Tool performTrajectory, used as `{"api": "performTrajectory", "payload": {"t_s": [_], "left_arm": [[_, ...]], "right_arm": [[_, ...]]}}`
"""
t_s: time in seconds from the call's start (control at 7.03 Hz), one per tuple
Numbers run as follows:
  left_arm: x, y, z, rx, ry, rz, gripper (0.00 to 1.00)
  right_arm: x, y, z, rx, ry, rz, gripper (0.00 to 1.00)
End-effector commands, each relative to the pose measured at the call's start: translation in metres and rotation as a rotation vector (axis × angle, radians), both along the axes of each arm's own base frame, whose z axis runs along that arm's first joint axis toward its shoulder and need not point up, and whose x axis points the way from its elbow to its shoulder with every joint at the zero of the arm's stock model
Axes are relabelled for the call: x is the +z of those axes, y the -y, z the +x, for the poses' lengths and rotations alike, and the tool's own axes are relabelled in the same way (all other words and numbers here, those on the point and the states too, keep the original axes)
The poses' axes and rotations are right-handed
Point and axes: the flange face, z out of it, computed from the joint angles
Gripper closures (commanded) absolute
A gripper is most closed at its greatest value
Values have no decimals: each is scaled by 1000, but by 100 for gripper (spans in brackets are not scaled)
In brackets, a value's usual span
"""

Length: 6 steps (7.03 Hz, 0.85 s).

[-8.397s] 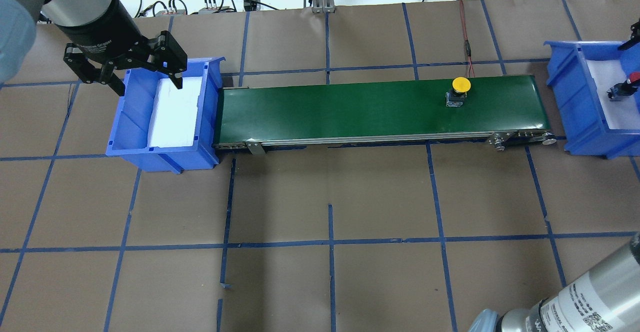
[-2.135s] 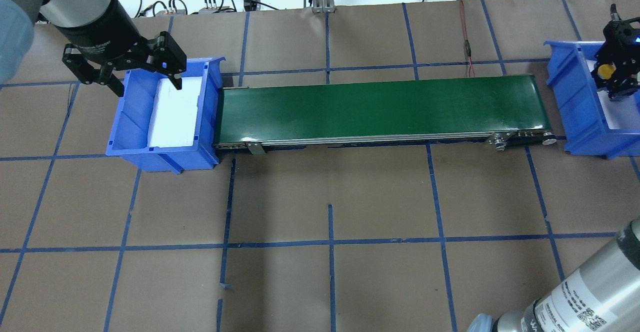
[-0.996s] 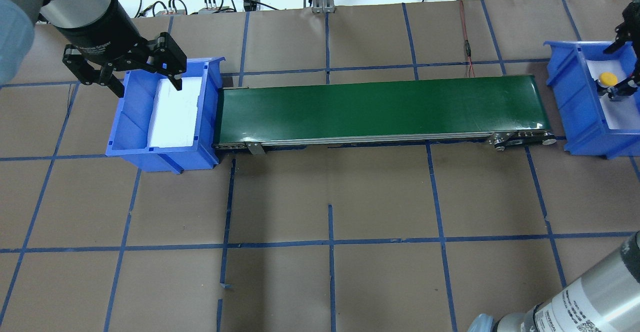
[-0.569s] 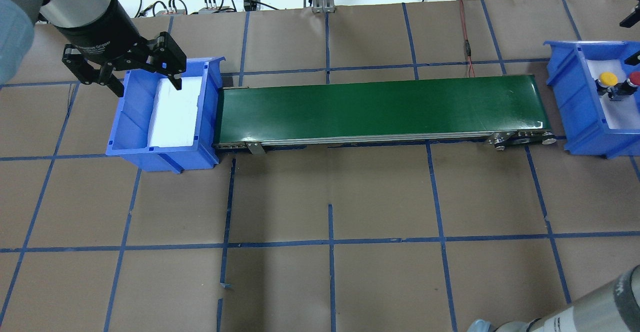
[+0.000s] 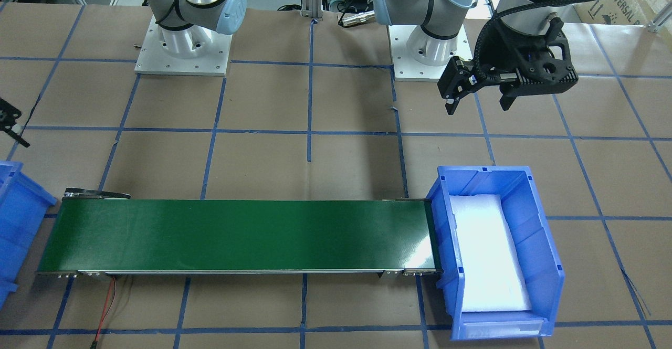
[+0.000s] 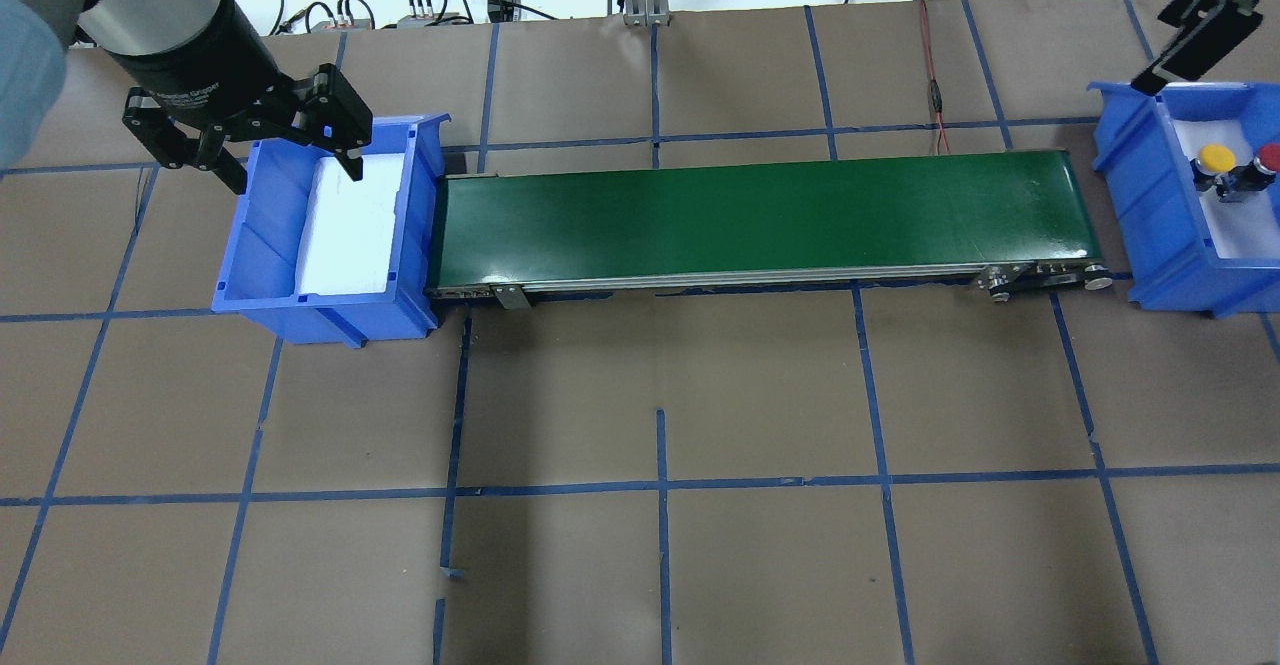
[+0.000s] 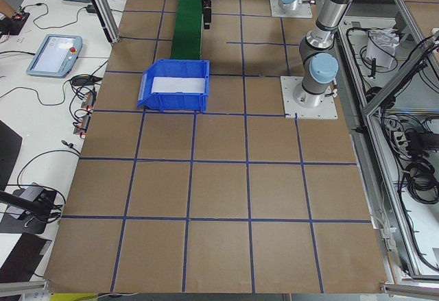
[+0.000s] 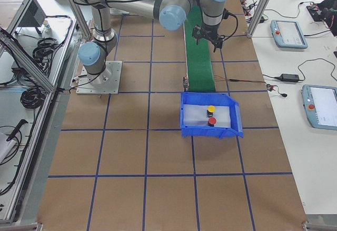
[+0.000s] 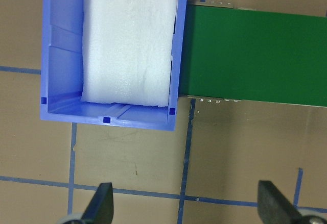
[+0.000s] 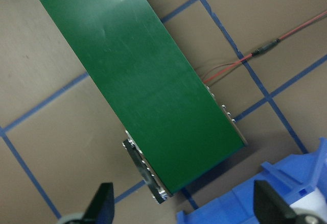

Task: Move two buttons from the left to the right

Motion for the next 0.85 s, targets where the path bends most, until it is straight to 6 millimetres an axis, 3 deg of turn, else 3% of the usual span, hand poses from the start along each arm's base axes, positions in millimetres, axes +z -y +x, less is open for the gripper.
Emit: {"api": "performTrajectory", "payload": {"t_s": [0.0, 0.43, 0.57, 0.71], "left_arm": [[0, 0, 1, -2, 15, 1, 0], [0, -1, 0, -5, 13, 2, 0], [-3, 5, -3, -3, 3, 8, 0], [-2, 6, -9, -14, 7, 21, 0]], "right_arm": [[15, -13, 79, -179, 13, 45, 5], [17, -31, 174, -441, -78, 78, 1], [15, -34, 198, -610, -69, 90, 0], [12, -35, 209, -788, -61, 113, 0]]}}
